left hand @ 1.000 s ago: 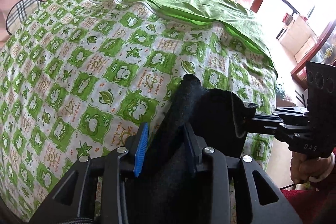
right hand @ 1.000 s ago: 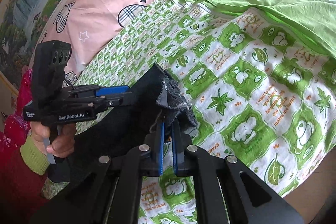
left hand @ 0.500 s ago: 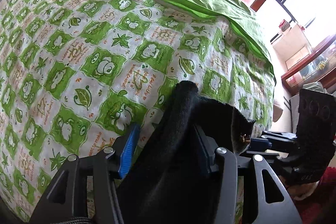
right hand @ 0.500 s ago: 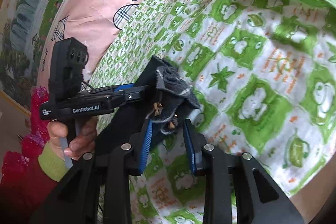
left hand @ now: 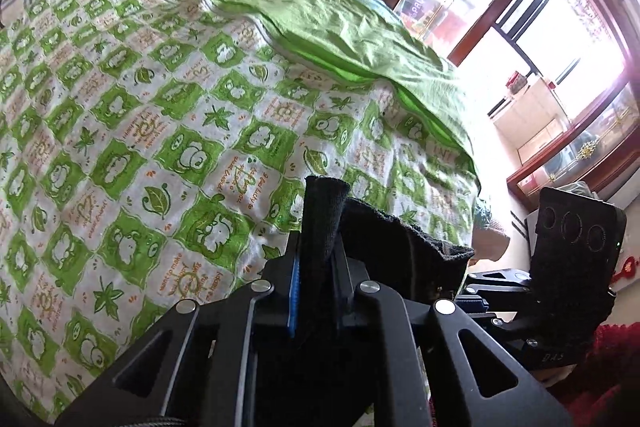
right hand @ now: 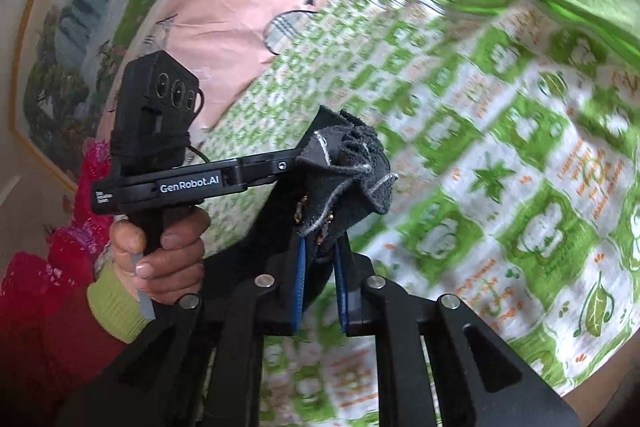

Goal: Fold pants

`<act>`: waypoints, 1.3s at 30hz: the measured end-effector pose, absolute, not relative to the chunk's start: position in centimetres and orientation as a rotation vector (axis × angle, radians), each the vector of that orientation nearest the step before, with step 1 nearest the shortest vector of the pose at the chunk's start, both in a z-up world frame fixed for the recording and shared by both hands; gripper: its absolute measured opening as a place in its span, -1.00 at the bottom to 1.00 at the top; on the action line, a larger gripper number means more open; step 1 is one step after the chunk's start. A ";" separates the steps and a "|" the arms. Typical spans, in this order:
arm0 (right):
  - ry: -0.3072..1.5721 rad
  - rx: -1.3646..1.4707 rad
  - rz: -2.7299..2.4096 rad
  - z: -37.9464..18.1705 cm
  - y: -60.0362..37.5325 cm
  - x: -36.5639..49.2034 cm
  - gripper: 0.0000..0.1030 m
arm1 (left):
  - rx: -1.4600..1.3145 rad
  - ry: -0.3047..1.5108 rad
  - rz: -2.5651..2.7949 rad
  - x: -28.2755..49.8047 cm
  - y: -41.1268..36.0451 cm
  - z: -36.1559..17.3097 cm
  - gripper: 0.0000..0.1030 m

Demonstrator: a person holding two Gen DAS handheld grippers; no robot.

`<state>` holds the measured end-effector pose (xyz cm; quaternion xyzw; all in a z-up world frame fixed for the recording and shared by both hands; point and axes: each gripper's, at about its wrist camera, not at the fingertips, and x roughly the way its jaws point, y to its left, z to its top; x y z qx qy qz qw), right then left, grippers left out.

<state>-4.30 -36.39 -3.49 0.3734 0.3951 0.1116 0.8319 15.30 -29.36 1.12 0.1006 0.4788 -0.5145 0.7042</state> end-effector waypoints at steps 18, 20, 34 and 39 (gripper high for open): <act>0.802 0.605 0.706 1.8 -24.4 -1.1 -0.72 | 0.007 0.815 -0.985 11.3 -12.6 9.2 -0.79; 0.817 0.594 0.728 1.5 -23.4 -0.9 -0.72 | -0.021 0.807 -0.962 10.9 -10.8 8.9 -0.79; 0.984 0.430 0.821 -2.1 -16.2 0.3 -0.72 | -0.217 0.878 -0.795 9.5 -2.1 2.7 -0.89; 1.055 0.403 0.830 -3.7 -14.8 0.5 -0.72 | -0.300 0.934 -0.720 9.6 0.4 -0.4 -0.88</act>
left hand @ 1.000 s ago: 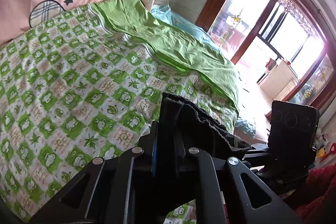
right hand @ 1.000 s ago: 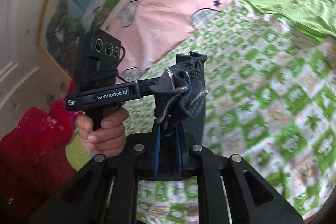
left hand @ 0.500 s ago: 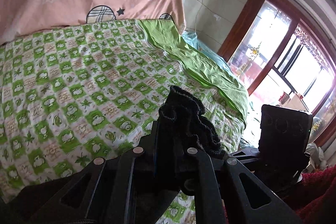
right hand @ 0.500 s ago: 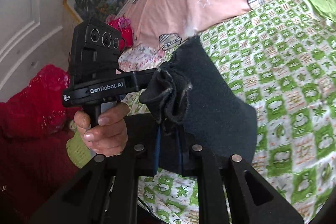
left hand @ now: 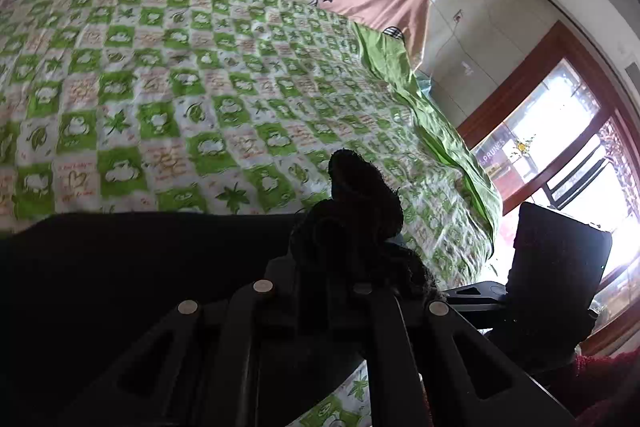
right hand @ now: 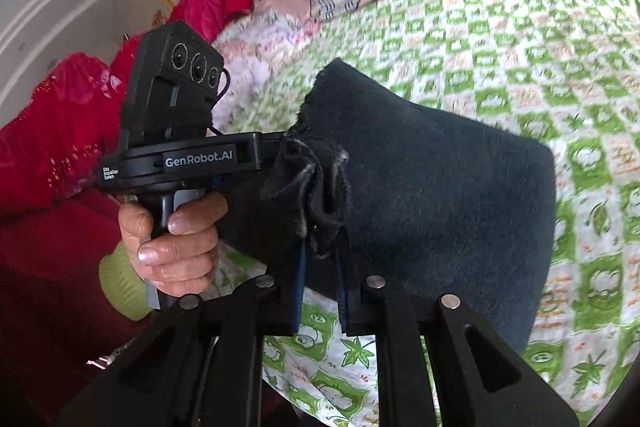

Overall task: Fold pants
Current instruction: 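Lower the folded pants onto the bed with both tools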

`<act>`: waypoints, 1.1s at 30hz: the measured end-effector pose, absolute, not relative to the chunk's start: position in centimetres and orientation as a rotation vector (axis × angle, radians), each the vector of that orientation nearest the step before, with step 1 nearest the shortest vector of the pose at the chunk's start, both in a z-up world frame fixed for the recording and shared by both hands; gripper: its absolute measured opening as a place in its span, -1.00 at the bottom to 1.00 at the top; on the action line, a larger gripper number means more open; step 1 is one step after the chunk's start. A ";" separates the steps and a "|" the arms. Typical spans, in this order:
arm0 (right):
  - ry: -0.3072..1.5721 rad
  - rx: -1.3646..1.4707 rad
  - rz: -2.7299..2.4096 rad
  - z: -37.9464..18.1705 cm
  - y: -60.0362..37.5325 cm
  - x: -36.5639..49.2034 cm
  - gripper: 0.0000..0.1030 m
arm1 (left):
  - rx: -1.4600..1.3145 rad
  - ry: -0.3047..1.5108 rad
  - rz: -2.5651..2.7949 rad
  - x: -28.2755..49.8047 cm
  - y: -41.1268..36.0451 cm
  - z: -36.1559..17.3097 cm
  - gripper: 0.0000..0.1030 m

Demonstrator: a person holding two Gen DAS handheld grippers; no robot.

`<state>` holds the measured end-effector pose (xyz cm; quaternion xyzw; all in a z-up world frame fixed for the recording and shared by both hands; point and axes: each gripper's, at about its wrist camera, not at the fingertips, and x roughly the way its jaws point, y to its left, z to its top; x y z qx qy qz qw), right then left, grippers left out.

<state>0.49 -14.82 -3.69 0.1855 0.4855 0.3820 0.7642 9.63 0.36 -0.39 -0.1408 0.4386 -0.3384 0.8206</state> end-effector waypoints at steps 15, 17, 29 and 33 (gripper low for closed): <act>1.147 0.405 0.828 -5.5 -13.3 0.7 -0.58 | -0.423 0.968 -0.594 8.6 4.2 -2.8 -0.84; 1.150 0.410 0.837 -5.5 -13.1 0.6 -0.45 | -0.423 0.966 -0.573 8.4 4.6 -2.7 -0.82; 1.125 0.407 0.913 -3.6 -11.8 0.5 -0.17 | -0.474 0.905 -0.428 4.7 9.2 -1.0 -0.71; 1.094 0.402 0.944 -2.4 -11.0 1.3 -0.17 | -0.520 0.884 -0.357 2.9 11.7 -0.6 -0.60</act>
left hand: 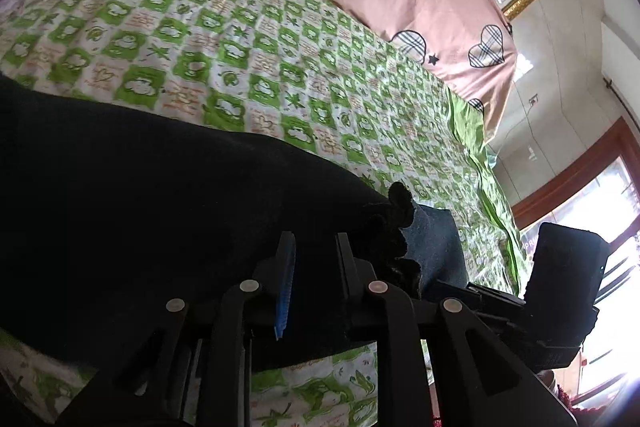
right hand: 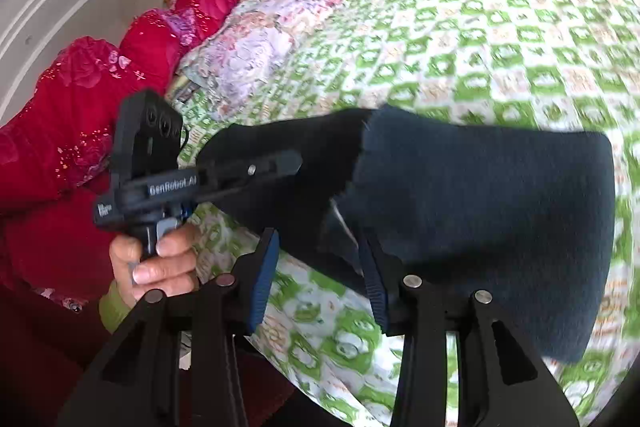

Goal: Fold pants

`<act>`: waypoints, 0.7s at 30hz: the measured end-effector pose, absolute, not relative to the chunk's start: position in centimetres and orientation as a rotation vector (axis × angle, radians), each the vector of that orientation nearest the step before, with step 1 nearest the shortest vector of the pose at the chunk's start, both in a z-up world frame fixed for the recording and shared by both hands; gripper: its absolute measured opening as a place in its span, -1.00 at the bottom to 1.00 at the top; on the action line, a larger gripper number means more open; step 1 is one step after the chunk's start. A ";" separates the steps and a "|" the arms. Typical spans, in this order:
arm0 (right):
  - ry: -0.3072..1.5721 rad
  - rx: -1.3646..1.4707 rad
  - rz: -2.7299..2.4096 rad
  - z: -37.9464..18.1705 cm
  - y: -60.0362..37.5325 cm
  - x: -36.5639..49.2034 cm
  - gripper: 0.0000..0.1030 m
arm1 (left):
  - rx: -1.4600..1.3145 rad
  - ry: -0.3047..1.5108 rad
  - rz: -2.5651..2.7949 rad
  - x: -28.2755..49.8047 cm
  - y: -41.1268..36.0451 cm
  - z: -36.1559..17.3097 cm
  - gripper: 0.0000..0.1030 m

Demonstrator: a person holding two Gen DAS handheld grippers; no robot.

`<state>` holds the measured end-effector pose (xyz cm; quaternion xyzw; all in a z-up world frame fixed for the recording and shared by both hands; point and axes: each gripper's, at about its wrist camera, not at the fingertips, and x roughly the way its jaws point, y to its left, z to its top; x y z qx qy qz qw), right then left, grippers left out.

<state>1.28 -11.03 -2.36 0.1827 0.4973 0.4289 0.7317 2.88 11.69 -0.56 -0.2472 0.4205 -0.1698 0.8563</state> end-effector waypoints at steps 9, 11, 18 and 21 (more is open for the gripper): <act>1.087 0.383 1.017 -1.4 -7.3 3.4 -0.15 | -0.602 0.833 -0.176 -2.0 17.4 0.0 -0.37; 1.090 0.376 1.037 -1.5 -6.4 3.6 -0.15 | -0.618 0.833 -0.144 -3.2 18.6 -0.3 -0.37; 1.108 0.358 1.089 -1.5 -3.4 4.2 -0.09 | -0.706 0.809 0.013 -7.1 23.7 -0.9 -0.24; 1.108 0.340 1.111 -1.3 -2.2 4.4 -0.08 | -0.754 0.796 0.067 -7.9 25.6 -1.2 -0.24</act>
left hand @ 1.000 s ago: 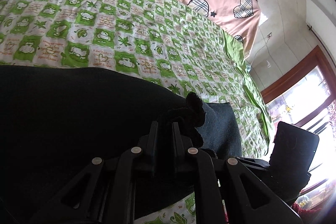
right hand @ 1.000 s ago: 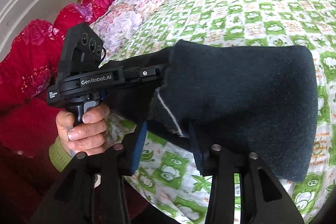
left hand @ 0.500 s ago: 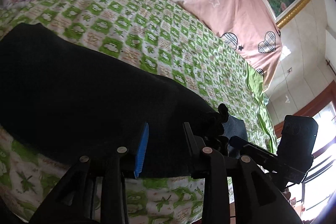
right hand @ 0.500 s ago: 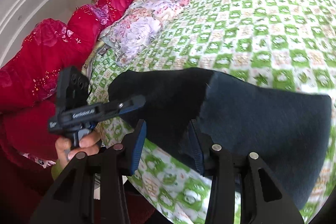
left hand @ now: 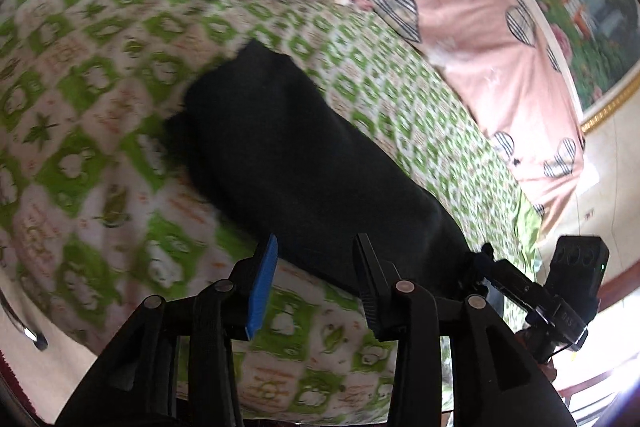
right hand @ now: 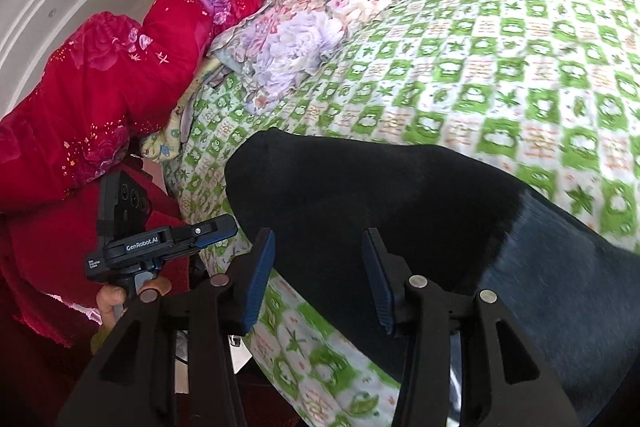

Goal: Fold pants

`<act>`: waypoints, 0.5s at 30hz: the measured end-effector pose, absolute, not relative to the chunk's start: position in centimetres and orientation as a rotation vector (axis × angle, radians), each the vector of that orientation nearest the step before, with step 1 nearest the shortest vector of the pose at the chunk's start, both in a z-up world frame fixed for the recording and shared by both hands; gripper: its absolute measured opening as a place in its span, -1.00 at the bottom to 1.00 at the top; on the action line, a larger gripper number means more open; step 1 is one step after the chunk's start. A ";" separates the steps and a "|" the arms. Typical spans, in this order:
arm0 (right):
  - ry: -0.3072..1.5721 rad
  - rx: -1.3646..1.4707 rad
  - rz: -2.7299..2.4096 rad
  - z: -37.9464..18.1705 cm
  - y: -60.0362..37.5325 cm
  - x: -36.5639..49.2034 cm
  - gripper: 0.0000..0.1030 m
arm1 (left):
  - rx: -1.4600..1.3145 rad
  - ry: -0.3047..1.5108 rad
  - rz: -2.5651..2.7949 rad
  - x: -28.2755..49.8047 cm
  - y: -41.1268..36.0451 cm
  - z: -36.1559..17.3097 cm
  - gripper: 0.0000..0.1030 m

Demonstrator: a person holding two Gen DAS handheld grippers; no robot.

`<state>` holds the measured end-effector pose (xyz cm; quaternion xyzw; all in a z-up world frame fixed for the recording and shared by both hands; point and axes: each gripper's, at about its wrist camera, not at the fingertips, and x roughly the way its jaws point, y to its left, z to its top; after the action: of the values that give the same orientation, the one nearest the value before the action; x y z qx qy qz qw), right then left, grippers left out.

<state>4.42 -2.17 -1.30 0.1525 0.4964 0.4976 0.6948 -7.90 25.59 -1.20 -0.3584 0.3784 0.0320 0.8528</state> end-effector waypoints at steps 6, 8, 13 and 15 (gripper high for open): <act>1.115 0.286 1.151 -0.8 0.7 4.9 -0.08 | -0.839 0.814 0.166 -8.5 28.8 -2.4 -0.13; 1.112 0.274 1.164 -0.6 1.6 5.1 -0.08 | -0.853 0.833 0.188 -8.3 29.3 -2.9 -0.13; 1.115 0.236 1.191 -0.4 4.0 6.0 -0.08 | -0.906 0.839 0.221 -7.5 30.9 -3.6 -0.07; 1.122 0.214 1.208 -0.4 5.4 6.6 -0.08 | -0.916 0.845 0.226 -7.1 31.4 -3.8 -0.06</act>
<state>6.58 5.43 -0.39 0.0952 0.4987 0.5366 0.6740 -7.08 31.36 -3.77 -0.4280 0.3950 0.1058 0.8060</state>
